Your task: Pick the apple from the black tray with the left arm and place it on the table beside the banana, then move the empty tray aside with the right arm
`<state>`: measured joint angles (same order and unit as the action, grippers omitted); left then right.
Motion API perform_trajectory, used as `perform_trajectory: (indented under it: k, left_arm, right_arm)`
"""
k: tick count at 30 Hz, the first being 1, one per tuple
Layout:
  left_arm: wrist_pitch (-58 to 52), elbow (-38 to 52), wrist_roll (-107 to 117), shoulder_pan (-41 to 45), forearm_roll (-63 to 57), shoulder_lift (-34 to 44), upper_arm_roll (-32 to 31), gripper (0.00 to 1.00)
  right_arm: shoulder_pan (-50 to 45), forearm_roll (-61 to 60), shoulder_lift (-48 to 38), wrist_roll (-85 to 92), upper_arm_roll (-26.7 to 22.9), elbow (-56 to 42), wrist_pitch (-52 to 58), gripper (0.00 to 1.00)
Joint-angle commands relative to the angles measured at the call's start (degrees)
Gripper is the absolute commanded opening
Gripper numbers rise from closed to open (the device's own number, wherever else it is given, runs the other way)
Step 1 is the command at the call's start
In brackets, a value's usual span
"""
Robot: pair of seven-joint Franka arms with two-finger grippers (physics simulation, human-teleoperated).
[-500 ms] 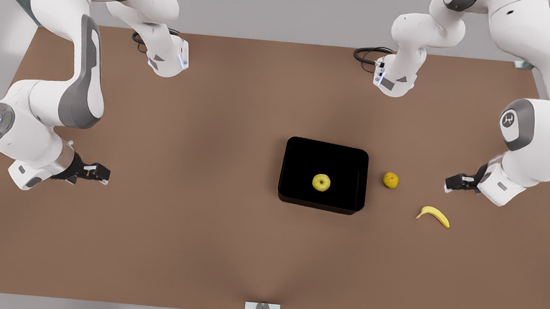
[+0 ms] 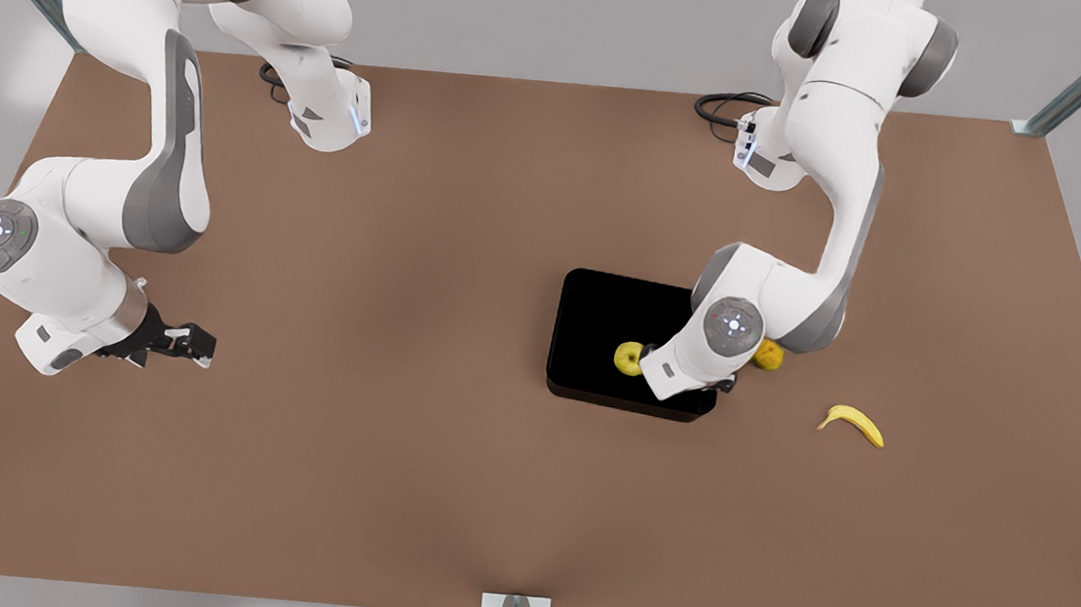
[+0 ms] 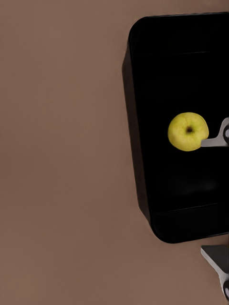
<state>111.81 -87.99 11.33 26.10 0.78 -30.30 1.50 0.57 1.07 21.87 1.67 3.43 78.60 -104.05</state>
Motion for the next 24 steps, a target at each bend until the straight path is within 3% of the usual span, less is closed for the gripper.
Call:
perform_trajectory:
  k: [1, 7, 11, 15, 17, 24]
  left_arm:
    - [8.07, 0.1, 25.15, 0.53, -0.43, -1.77, -0.01, 1.0]
    - [15.19, -0.51, 30.33, 3.78, -0.52, -5.47, -0.01, 1.0]
    - [24.68, -12.02, 30.42, 6.16, -1.13, -1.43, 0.08, 1.0]
    - [25.56, -14.57, 30.42, 7.65, -1.74, -0.81, 0.26, 1.0]
    - [30.83, -20.02, 30.42, 7.65, -3.24, 1.48, 0.26, 1.0]
    - [34.17, -22.57, 30.25, 7.74, -7.02, 0.34, 0.34, 1.0]
  right_arm:
    - [0.04, 0.07, -0.07, -0.18, 0.0, -0.02, -0.1, 1.0]
    - [-0.75, 0.16, -0.07, -0.18, 0.0, -0.02, -0.1, 1.0]
    - [-0.75, 0.16, -0.07, -0.18, 0.0, -0.02, -0.1, 1.0]
    - [-0.75, 0.16, -0.07, -0.18, 0.0, -0.02, -0.1, 1.0]
    - [-0.75, 0.16, -0.07, -0.18, 0.0, -0.02, -0.1, 1.0]
    - [-0.75, 0.16, 0.01, -0.18, 0.0, -0.02, -0.1, 1.0]
